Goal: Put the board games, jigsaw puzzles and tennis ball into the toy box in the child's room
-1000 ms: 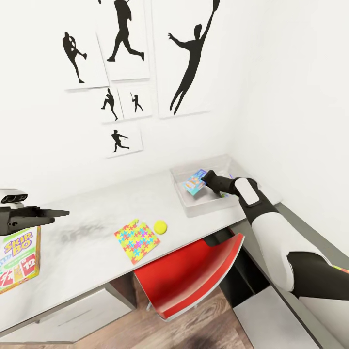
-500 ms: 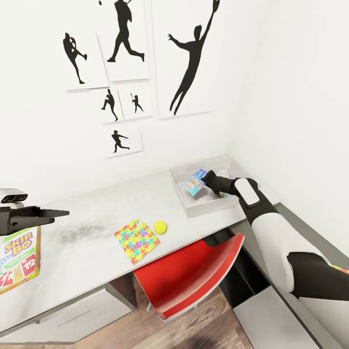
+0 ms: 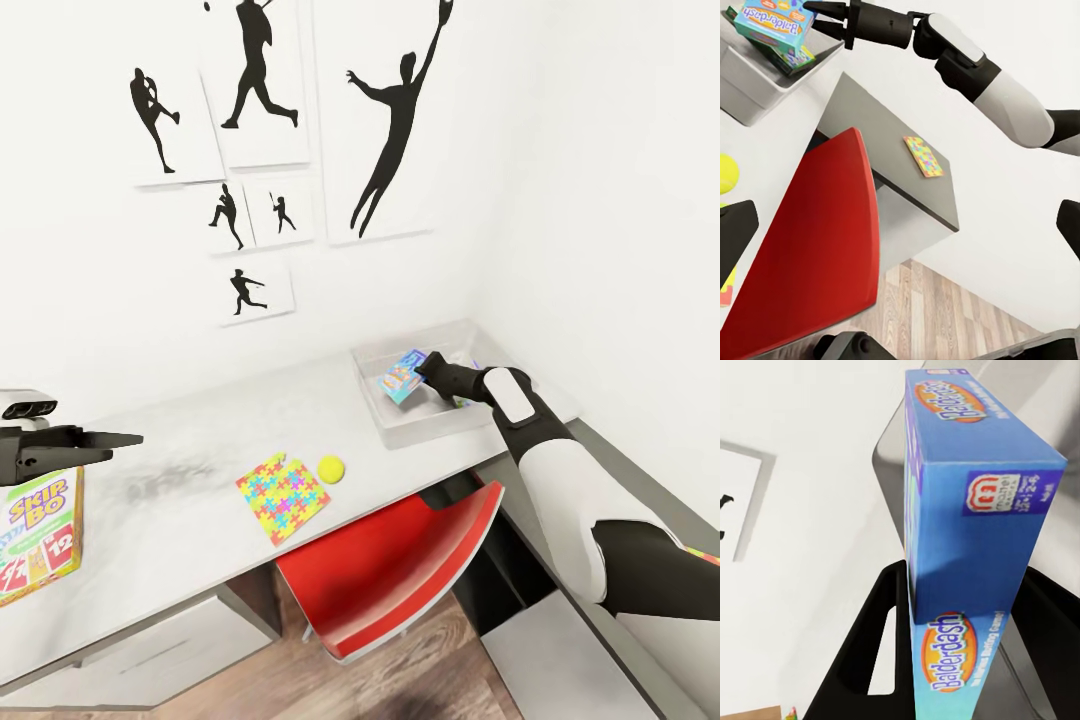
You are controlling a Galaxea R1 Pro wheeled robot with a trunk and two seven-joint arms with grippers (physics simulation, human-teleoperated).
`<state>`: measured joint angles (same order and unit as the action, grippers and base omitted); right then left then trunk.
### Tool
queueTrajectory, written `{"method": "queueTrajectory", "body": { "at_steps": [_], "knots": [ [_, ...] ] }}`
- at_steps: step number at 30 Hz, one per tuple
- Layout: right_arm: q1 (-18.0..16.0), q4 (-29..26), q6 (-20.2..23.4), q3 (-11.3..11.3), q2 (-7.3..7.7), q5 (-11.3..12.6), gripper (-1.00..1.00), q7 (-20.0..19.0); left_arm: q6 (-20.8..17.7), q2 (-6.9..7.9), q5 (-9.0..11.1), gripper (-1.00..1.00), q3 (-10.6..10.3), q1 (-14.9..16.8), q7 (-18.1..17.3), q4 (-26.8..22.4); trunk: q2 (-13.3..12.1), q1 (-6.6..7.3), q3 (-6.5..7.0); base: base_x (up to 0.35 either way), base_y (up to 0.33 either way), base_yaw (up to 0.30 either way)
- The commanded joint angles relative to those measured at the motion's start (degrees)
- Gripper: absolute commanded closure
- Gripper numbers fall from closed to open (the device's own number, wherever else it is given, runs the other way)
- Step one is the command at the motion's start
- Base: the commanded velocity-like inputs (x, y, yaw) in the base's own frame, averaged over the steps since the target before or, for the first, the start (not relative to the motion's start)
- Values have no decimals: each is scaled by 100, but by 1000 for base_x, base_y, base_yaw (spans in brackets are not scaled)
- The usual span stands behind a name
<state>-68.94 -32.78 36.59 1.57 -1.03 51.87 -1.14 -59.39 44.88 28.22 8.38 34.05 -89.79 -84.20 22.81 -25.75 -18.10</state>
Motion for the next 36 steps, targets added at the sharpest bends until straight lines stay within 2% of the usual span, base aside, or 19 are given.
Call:
{"method": "queueTrajectory", "body": {
  "at_steps": [1,13,21,30,36],
  "knots": [
    [-5,-1,24,21,-1,-10,100,-14,-61,3,-1,-100,-3,5,-21,0,11,-3,-10,0,0,0],
    [-3,63,50,24,-20,-10,100,-13,-61,2,-1,-100,-3,5,-21,0,11,-3,-10,0,0,0],
    [-5,78,31,-167,-17,-149,100,-13,-61,2,-1,-100,-3,5,-21,0,11,-3,-10,0,0,0],
    [-20,33,-27,-191,-12,-152,100,-13,-61,24,-8,-100,-8,5,-21,0,11,-3,-10,0,0,0],
    [-22,26,-124,-192,-1,-151,100,-18,-61,9,17,-100,-209,5,-21,0,11,-3,-10,11,0,0]
  ]
}}
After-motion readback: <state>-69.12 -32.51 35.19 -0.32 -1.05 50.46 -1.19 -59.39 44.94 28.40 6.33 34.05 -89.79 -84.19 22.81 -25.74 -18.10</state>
